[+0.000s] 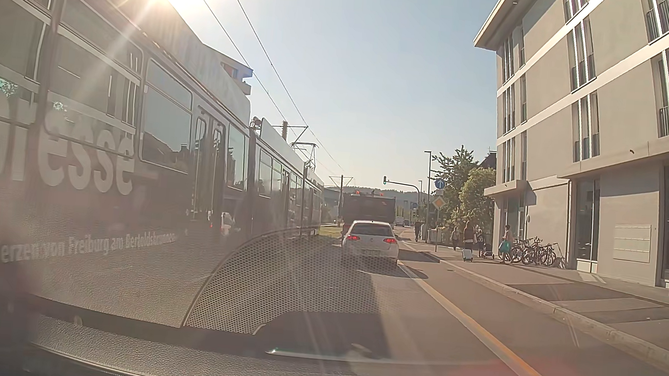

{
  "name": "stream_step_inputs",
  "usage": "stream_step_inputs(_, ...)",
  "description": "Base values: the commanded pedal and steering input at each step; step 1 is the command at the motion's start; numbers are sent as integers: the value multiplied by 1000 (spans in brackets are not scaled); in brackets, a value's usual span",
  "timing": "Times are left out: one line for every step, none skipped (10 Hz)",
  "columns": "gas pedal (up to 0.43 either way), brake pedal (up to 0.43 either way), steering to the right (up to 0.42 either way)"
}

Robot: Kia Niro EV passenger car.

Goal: Follow the waypoints while adhering to traffic rules and regulations

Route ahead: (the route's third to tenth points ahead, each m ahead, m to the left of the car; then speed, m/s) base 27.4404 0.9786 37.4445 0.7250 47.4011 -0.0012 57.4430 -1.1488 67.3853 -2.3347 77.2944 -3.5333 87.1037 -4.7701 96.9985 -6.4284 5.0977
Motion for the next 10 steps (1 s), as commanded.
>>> stream_step_inputs(98,0,1)
stream_step_inputs(98,0,1)
stream_step_inputs(110,0,1)
stream_step_inputs(110,0,1)
stream_step_inputs(118,0,1)
stream_step_inputs(130,0,1)
stream_step_inputs(138,0,1)
stream_step_inputs(138,0,1)
stream_step_inputs(138,0,1)
stream_step_inputs(150,0,1)
